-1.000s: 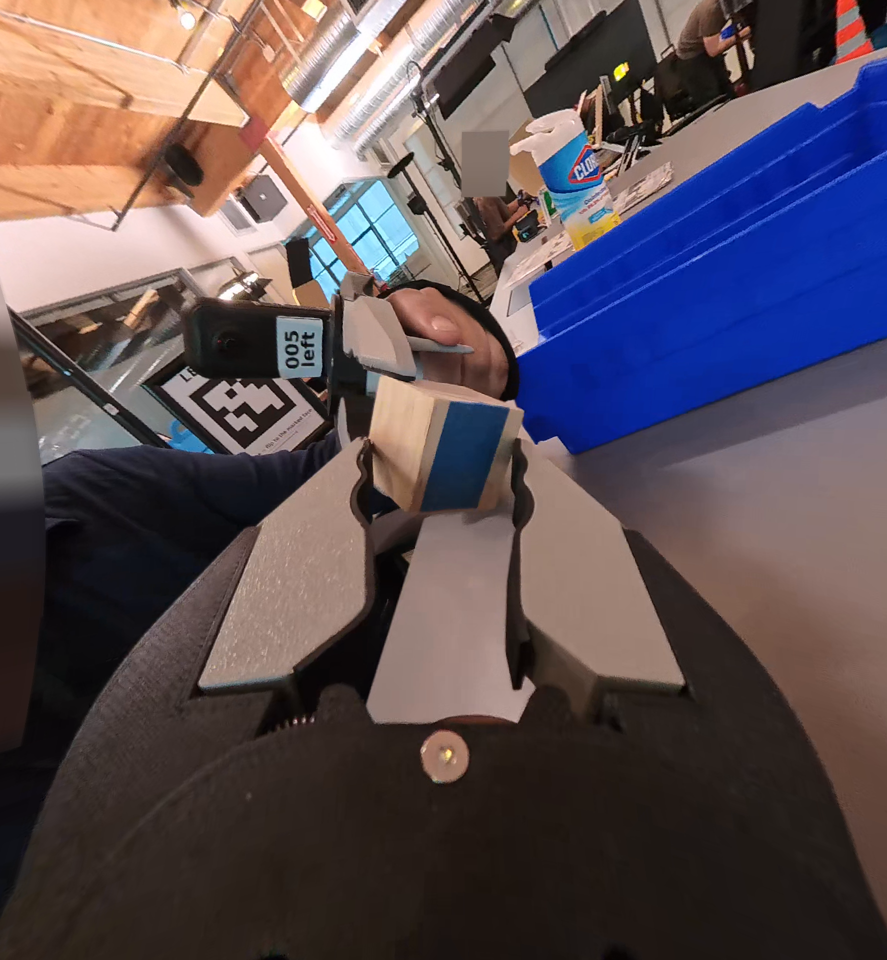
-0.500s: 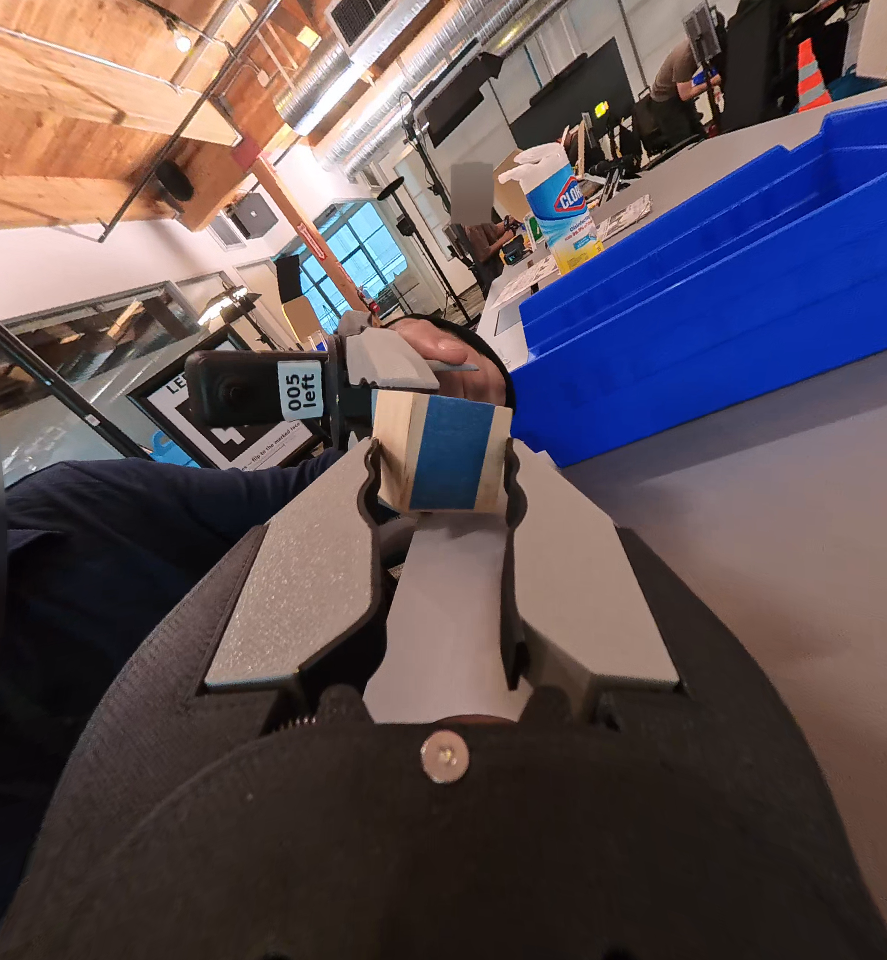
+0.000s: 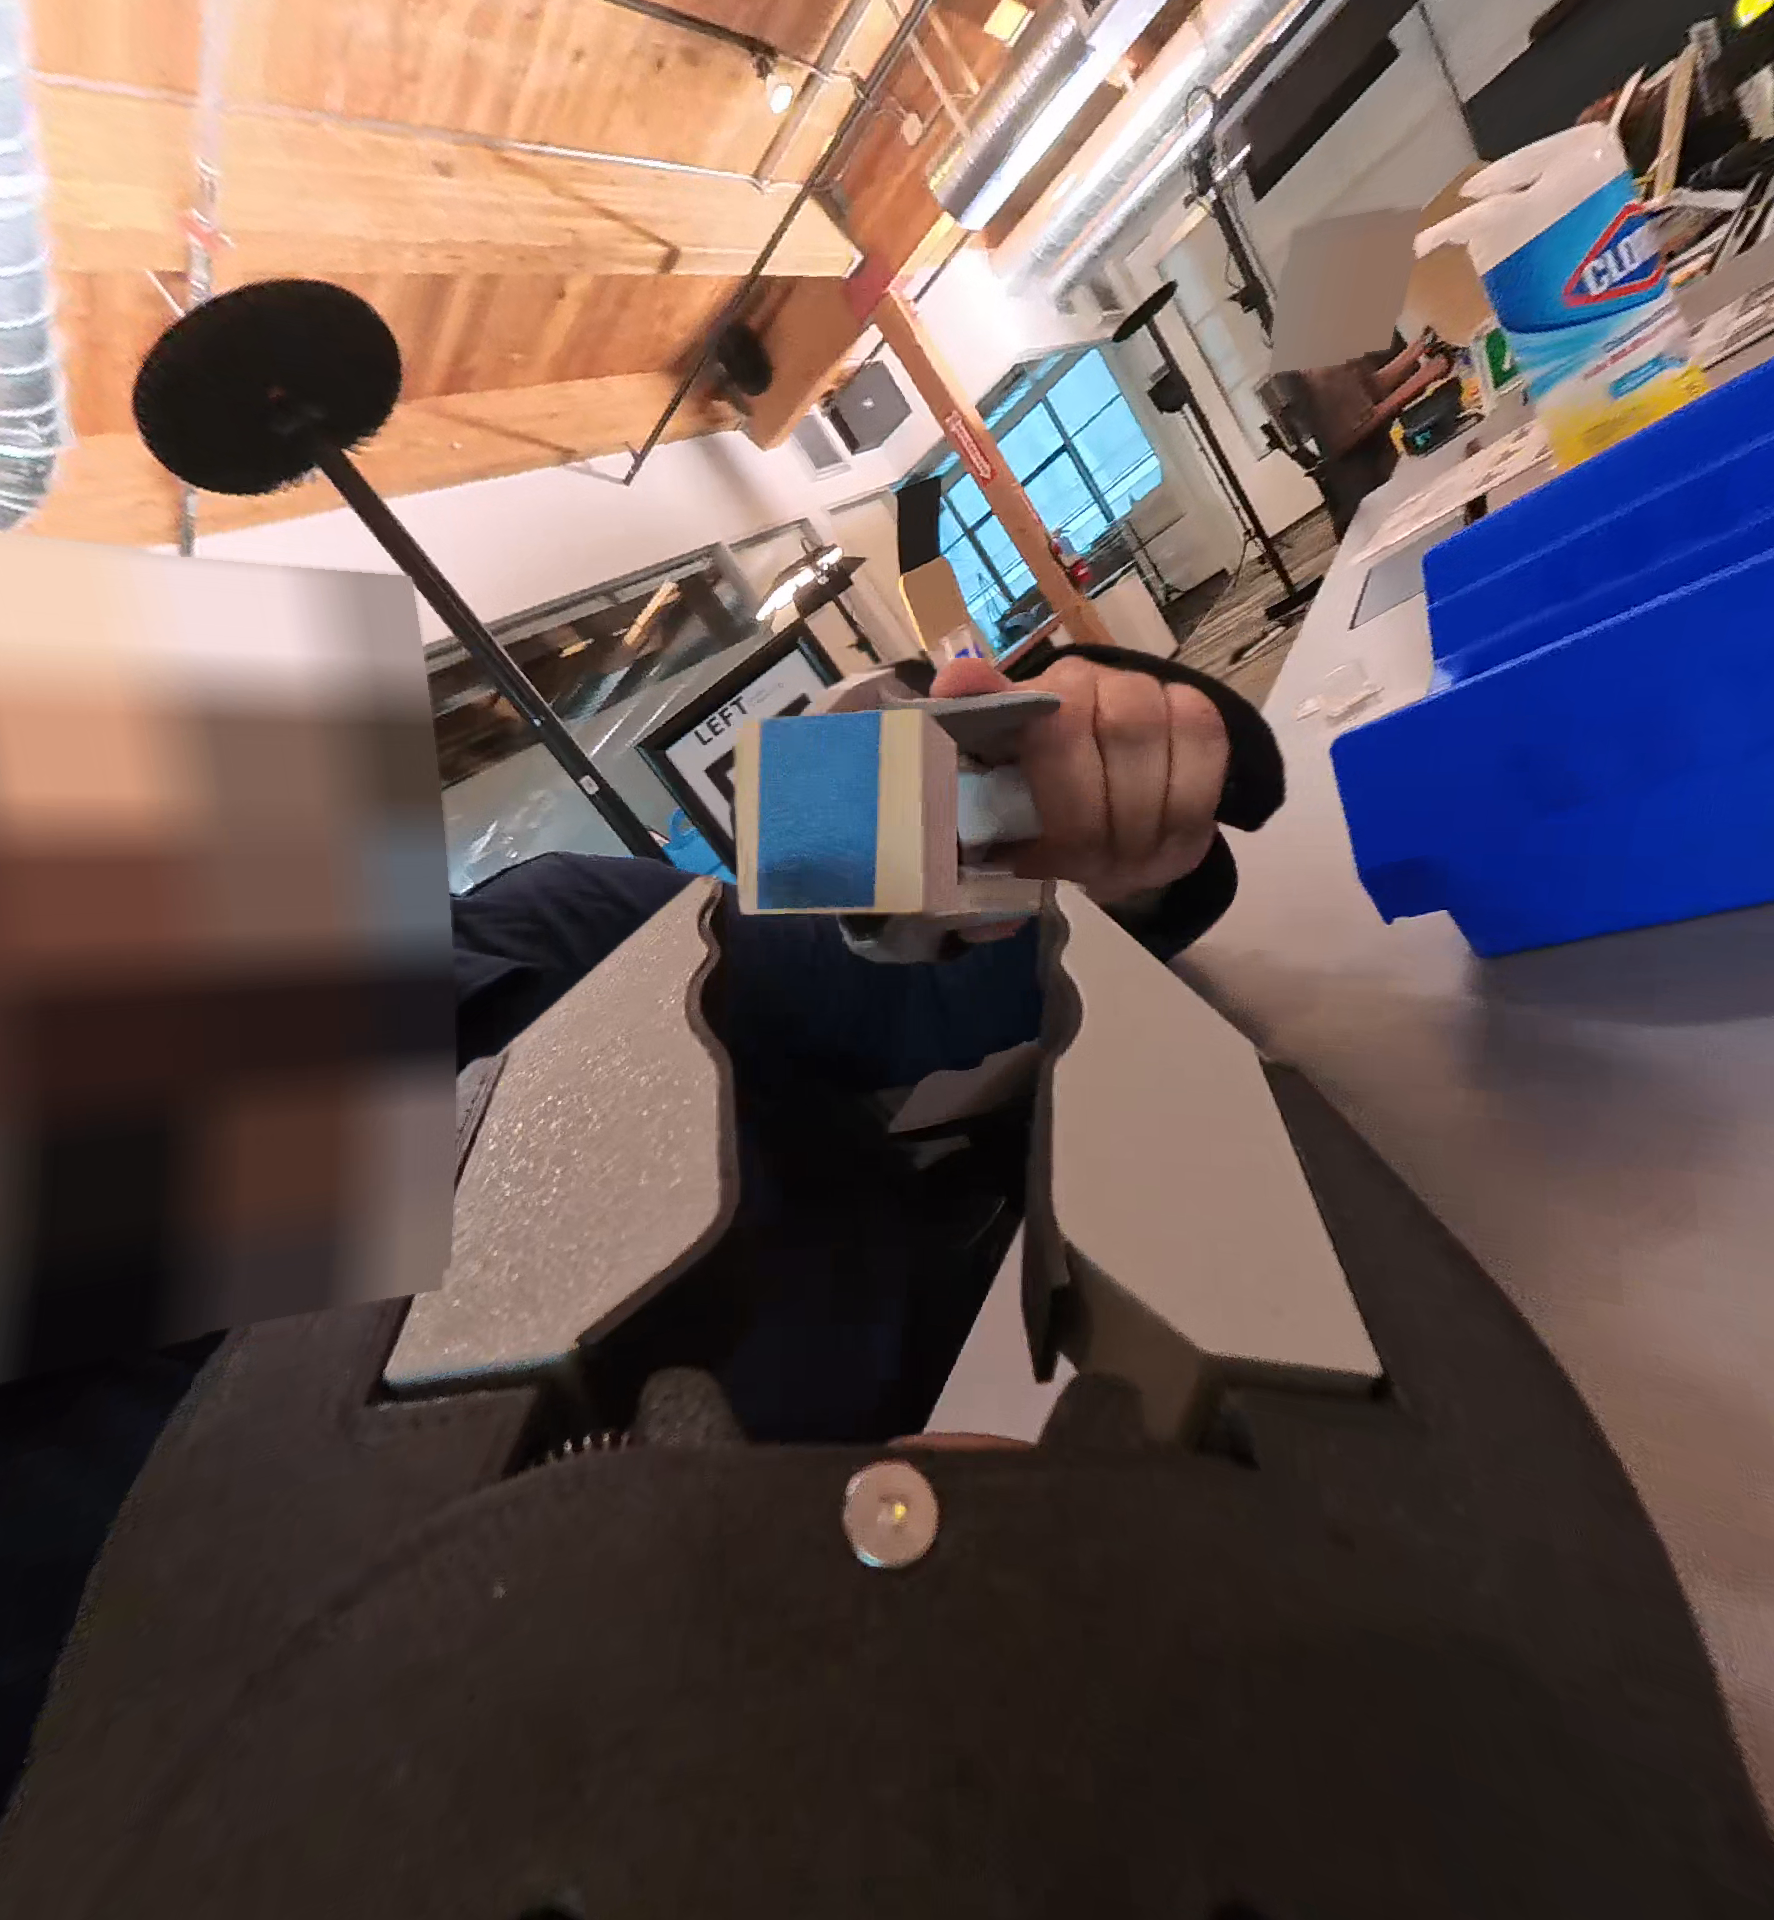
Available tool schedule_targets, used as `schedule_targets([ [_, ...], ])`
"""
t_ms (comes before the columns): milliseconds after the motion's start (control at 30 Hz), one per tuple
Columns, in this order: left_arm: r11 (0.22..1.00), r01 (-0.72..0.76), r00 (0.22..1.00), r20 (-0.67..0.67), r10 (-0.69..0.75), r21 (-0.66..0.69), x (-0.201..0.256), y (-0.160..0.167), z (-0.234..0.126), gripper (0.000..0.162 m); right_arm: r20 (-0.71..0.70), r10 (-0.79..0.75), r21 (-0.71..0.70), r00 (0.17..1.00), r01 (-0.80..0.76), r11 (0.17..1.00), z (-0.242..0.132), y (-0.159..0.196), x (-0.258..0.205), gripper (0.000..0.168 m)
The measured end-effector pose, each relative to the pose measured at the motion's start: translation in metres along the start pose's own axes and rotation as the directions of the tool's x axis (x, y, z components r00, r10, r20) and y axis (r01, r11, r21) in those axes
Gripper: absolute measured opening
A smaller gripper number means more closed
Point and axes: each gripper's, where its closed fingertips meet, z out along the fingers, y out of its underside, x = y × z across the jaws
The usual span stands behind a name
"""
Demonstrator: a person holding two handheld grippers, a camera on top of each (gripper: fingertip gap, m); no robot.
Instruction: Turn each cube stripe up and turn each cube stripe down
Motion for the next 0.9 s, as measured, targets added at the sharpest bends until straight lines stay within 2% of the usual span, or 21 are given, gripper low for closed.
schedule_targets([
  [133, 0.994, -0.112, 0.992, 0.051, 0.112, 0.006, 0.014, -0.005, -0.004, 0.043, 0.023, -0.052, -0.083, 0.998, 0.054, 0.995, 0.01, 0.014, -0.009, 0.058],
  [200, 0.997, -0.072, 0.997, 0.005, 0.072, 0.01, 0.028, -0.002, -0.001, 0.043, -0.022, -0.112, -0.139, 0.993, 0.108, 0.984, 0.017, 0.023, -0.006, 0.058],
  [267, 0.999, -0.04, 0.999, -0.024, 0.04, 0.001, 0.035, 0.005, 0.003, 0.043, -0.067, -0.168, -0.177, 0.984, 0.154, 0.972, 0.02, 0.028, 0.001, 0.044],
  [367, 0.997, 0.02, 0.999, -0.023, -0.022, -0.068, 0.032, 0.023, 0.01, 0.043, -0.169, -0.174, -0.159, 0.97, 0.147, 0.976, 0.011, 0.02, 0.015, 0.043],
  [567, 0.965, 0.17, 0.984, 0.096, -0.153, -0.199, 0.023, 0.065, 0.014, 0.039, -0.383, -0.235, -0.12, 0.893, 0.204, 0.972, -0.014, -0.002, 0.038, 0.042],
  [633, 0.942, 0.244, 0.968, 0.112, -0.223, -0.231, 0.024, 0.075, 0.011, 0.033, -0.483, -0.307, -0.149, 0.82, 0.269, 0.952, -0.024, -0.011, 0.042, 0.042],
  [700, 0.921, 0.289, 0.956, 0.132, -0.262, -0.262, 0.024, 0.083, 0.009, 0.028, -0.577, -0.398, -0.189, 0.713, 0.358, 0.915, -0.033, -0.022, 0.04, 0.042],
  [800, 0.895, 0.322, 0.946, 0.141, -0.291, -0.31, 0.027, 0.092, 0.007, 0.012, -0.706, -0.452, -0.217, 0.545, 0.44, 0.871, -0.053, -0.039, 0.014, 0.042],
  [900, 0.866, 0.345, 0.938, 0.163, -0.306, -0.361, 0.026, 0.102, 0.008, 0.006, -0.843, -0.458, -0.317, 0.282, 0.428, 0.846, -0.109, -0.054, -0.02, 0.042],
])
